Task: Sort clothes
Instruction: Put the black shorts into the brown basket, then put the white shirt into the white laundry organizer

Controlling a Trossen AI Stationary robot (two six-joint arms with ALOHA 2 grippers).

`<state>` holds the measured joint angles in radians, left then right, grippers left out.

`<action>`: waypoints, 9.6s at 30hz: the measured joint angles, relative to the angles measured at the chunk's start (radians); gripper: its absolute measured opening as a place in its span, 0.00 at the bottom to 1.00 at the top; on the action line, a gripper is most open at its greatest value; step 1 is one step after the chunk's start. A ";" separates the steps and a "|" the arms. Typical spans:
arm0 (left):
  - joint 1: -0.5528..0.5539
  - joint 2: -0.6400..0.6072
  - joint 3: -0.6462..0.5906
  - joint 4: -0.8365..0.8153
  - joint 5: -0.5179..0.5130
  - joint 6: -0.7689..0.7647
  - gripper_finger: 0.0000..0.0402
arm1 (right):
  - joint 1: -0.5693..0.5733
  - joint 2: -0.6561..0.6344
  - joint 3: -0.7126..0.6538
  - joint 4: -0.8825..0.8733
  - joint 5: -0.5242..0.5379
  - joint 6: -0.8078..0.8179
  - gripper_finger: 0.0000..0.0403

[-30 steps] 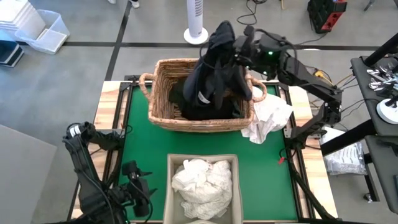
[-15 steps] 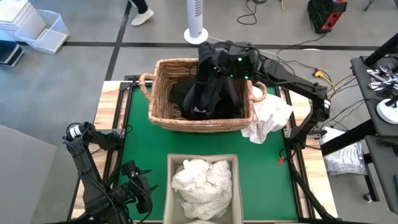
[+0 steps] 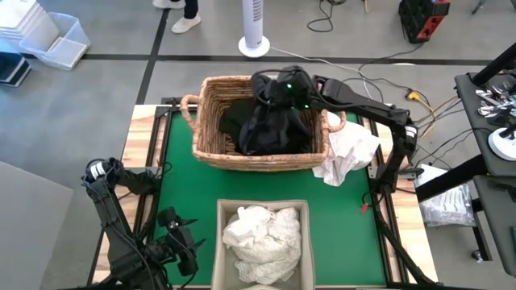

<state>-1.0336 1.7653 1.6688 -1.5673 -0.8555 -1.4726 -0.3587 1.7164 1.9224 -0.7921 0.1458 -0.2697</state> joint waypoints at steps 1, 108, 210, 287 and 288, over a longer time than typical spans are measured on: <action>0.000 0.000 -0.002 0.000 0.000 -0.005 0.66 | -0.002 0.002 0.000 -0.016 -0.010 -0.002 0.03; 0.011 0.069 -0.002 0.006 -0.262 0.092 0.66 | 0.516 -0.699 -0.627 0.017 0.158 0.271 0.03; 0.046 0.083 -0.002 0.013 -0.298 0.126 0.66 | 0.974 -0.884 -1.139 -0.333 0.563 1.039 0.03; 0.050 0.083 -0.002 0.014 -0.308 0.156 0.66 | 0.908 -0.817 -1.258 -0.226 0.698 1.033 0.03; 0.051 0.083 -0.002 0.014 -0.309 0.156 0.66 | 0.900 -0.817 -1.258 -0.225 0.693 1.048 0.03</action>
<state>-0.9826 1.8481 1.6669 -1.5530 -1.1647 -1.3170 0.5413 0.8991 0.6647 -1.0171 0.8391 0.7780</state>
